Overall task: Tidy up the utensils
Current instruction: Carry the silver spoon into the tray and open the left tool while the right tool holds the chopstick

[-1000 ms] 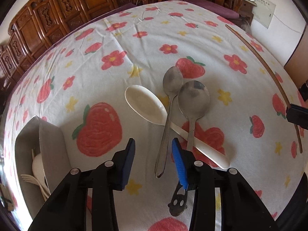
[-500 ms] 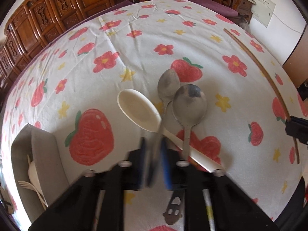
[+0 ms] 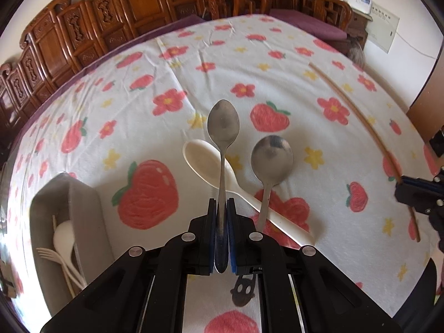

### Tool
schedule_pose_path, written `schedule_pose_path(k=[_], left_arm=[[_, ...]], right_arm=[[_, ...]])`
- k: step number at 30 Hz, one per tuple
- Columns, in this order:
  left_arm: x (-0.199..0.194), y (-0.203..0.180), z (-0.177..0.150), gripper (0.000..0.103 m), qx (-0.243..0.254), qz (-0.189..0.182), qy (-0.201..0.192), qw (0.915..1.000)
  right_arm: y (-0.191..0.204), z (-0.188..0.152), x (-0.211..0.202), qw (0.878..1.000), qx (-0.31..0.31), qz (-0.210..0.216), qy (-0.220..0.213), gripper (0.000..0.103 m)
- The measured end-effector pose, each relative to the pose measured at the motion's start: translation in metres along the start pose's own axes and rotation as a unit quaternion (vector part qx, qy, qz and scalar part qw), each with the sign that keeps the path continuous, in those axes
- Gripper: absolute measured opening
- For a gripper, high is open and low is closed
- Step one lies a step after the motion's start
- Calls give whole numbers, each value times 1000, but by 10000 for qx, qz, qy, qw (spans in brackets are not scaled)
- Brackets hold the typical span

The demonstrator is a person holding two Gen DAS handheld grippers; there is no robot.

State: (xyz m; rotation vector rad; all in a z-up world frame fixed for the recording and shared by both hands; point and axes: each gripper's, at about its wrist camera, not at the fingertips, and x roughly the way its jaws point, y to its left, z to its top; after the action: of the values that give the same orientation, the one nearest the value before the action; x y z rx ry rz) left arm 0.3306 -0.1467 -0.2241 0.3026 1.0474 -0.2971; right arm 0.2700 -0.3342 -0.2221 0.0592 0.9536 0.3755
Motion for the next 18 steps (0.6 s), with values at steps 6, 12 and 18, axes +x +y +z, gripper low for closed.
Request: schedule_pose_path(k=[6,12,18], left_arm=[[-28,13,-2,7,-144,104,-275,9995],[-52,26,-9,7,-222,131,-455,9986],[-74,45,-23,7,-360,183,-598,9974]], right_arm=[[12,2,-7,9999,-93,22,-93,6],[27,4,-13,9996,-209,73,-162,6],[46,4,-17,9990,-382,118,-198,6]])
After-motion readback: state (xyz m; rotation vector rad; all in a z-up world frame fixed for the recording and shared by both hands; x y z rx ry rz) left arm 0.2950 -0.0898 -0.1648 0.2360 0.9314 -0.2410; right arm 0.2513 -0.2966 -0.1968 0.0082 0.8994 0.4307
